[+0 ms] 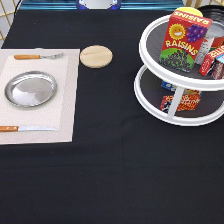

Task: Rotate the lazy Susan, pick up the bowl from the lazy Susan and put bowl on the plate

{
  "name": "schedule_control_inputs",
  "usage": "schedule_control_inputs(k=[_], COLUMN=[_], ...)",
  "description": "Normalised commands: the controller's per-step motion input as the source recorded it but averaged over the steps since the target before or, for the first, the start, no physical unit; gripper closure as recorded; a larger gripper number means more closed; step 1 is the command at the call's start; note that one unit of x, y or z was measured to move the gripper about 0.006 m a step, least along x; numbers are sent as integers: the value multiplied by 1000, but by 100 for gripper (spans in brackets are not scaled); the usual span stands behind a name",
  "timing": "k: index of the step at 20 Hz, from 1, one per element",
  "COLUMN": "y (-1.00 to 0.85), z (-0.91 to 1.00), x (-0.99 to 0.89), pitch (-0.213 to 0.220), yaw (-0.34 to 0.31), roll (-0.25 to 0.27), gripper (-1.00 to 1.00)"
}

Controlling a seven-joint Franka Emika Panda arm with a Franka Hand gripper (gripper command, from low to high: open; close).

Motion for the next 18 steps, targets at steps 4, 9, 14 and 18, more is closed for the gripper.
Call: schedule_control_inputs(k=[4,9,14,18], y=[431,415,398,416], z=[219,65,89,147], x=[548,588,577,563], pitch=[44,75,111,89], yaw=[-19,-32,-23,-42], roll=[28,120,193,183], gripper=[-100,-100,-100,-100])
